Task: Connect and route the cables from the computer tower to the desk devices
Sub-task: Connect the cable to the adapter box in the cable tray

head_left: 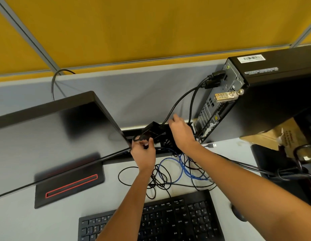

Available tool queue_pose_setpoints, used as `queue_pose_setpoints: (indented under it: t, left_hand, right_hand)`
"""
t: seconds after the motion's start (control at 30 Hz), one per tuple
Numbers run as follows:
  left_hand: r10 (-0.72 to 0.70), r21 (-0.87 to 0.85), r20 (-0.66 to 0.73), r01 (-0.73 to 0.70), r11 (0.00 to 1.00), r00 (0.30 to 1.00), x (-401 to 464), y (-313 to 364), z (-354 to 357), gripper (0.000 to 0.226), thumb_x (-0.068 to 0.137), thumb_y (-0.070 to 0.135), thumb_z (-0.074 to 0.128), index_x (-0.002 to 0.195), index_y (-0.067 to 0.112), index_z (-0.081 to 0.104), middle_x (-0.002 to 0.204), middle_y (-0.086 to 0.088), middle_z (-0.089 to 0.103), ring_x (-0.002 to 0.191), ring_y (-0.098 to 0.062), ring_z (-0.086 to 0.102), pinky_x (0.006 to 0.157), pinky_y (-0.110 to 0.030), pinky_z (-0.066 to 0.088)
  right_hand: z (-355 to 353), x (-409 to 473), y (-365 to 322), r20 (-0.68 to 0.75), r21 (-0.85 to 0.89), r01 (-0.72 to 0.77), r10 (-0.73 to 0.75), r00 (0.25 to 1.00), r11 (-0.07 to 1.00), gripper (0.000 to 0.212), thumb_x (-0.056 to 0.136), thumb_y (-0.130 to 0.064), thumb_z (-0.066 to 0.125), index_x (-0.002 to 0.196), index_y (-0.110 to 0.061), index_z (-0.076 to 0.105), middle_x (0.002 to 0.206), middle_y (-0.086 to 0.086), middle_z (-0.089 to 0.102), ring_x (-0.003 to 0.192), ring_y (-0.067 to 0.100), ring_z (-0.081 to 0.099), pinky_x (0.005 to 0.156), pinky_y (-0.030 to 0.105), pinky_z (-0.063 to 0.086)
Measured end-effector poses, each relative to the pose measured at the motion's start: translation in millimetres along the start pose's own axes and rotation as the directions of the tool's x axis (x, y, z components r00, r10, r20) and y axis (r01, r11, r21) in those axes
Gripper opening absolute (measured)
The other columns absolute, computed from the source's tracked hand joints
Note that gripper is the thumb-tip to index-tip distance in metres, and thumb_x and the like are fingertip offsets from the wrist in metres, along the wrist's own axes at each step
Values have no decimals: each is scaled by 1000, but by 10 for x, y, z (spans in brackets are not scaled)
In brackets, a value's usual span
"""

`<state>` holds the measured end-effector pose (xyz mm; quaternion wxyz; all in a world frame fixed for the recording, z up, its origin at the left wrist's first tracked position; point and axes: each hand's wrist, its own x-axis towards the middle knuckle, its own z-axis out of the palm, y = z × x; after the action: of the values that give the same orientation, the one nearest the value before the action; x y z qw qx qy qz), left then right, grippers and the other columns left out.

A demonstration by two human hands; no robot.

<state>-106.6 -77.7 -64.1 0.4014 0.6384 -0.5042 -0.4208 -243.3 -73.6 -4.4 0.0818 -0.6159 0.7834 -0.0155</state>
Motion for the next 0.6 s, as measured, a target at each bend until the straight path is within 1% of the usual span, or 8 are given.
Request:
queue_pose_setpoints:
  t: [0.07,0.13,0.27,0.33,0.4,0.43,0.5,0.6]
  left_hand:
    - [-12,-78,47,16,997,999,105,-8,-17,43,84,-4,63,123,5,49,117,-8,58,110,-20,57,84,-6,43]
    - [42,-109,79,-33,993,996,228,-67,-68,62,79,-14,59,134,4,38,131,-11,48,122,-20,48,89,-1,37]
    - [189,-64,191,-180,982,963,320,-190,-186,64,72,7,62,132,16,42,126,-7,50,118,-15,50,100,-22,40]
    - [101,44,308,-121,992,946,305,-241,-207,45,75,-4,60,107,28,58,104,-2,60,99,-13,58,89,-29,48]
    - [-10,170,387,-61,984,922,307,-312,-228,28,80,-4,58,83,24,64,82,5,63,84,-15,61,77,-26,48]
    - [-95,234,406,-3,972,909,319,-340,-250,19,82,3,57,87,18,67,83,5,66,89,-18,63,78,-23,46]
    - [-231,404,392,59,913,891,349,-353,-287,21,87,15,53,105,12,63,98,2,67,102,-21,62,83,-23,43]
    - [-298,570,331,62,819,895,383,-251,-288,27,93,20,49,118,11,47,107,-8,56,104,-30,57,85,-28,42]
  right_hand:
    - [-52,67,71,22,17,45,-46,999,999,42,80,19,54,117,-2,57,120,12,49,104,31,57,77,32,47]
    - [-43,105,112,63,22,90,-91,994,996,42,79,19,54,113,-4,61,116,10,53,97,33,61,76,33,47]
    - [4,141,65,101,-57,149,-143,985,987,36,83,10,55,112,-7,65,115,8,60,100,31,63,79,35,49]
    - [11,180,-14,102,-85,188,-179,979,978,30,88,5,52,113,-7,64,115,9,62,105,31,62,84,34,48]
    - [11,214,-101,116,-115,199,-186,976,973,27,92,2,47,109,-10,64,113,8,64,106,28,62,85,32,44]
    - [50,245,-132,160,-165,233,-207,965,958,26,93,2,45,107,-10,64,112,8,65,106,28,62,82,30,43]
    - [109,277,-169,211,-178,278,-240,948,944,23,94,2,46,106,-3,65,112,16,65,103,30,62,68,23,39]
    - [114,230,-237,223,59,138,-148,964,989,26,92,2,51,117,11,56,119,28,59,80,17,58,55,12,32]
